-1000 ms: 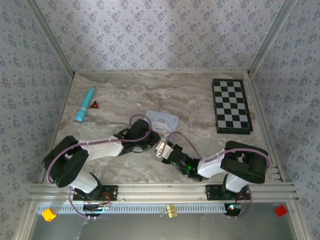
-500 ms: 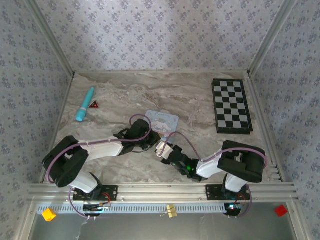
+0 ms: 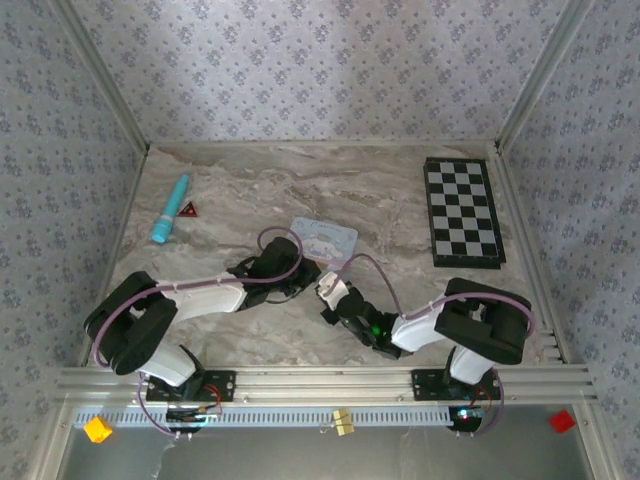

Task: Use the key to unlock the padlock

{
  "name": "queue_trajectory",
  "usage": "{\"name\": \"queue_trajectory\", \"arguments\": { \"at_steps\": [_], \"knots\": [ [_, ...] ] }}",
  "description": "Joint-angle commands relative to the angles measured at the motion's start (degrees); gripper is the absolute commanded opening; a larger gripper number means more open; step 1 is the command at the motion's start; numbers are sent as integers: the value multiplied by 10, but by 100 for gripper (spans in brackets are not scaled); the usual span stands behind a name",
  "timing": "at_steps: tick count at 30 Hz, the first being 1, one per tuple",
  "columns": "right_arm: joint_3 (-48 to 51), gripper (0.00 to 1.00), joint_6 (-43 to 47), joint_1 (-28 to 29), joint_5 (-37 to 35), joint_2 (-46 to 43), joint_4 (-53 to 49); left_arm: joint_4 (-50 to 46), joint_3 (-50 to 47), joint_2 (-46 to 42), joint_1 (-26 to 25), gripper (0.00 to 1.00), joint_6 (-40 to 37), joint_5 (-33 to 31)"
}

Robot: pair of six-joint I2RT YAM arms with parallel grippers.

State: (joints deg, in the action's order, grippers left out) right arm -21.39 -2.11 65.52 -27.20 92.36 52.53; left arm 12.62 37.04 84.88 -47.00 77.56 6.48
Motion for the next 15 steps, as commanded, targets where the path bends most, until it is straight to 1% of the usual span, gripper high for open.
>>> {"name": "queue_trajectory", "arguments": {
  "at_steps": [1,4,6,7,11,13,15],
  "knots": [
    [-6,4,-79,-30,15,-7,-13,16,6,0,-8,0,1,28],
    [1,0,-94,-49,70,-11,2,17,7,2,-8,0,2,28],
    [5,0,-110,-67,121,-13,6,17,8,4,-8,0,1,27],
    [7,0,-125,-79,159,-14,6,18,8,5,-8,0,0,27],
    [13,0,-232,-139,293,3,38,24,7,12,-7,0,1,27],
    [16,0,-263,-150,322,16,60,26,7,16,-6,0,2,27],
    [18,0,-284,-156,333,27,74,28,8,19,-5,0,2,27]
  ]
}}
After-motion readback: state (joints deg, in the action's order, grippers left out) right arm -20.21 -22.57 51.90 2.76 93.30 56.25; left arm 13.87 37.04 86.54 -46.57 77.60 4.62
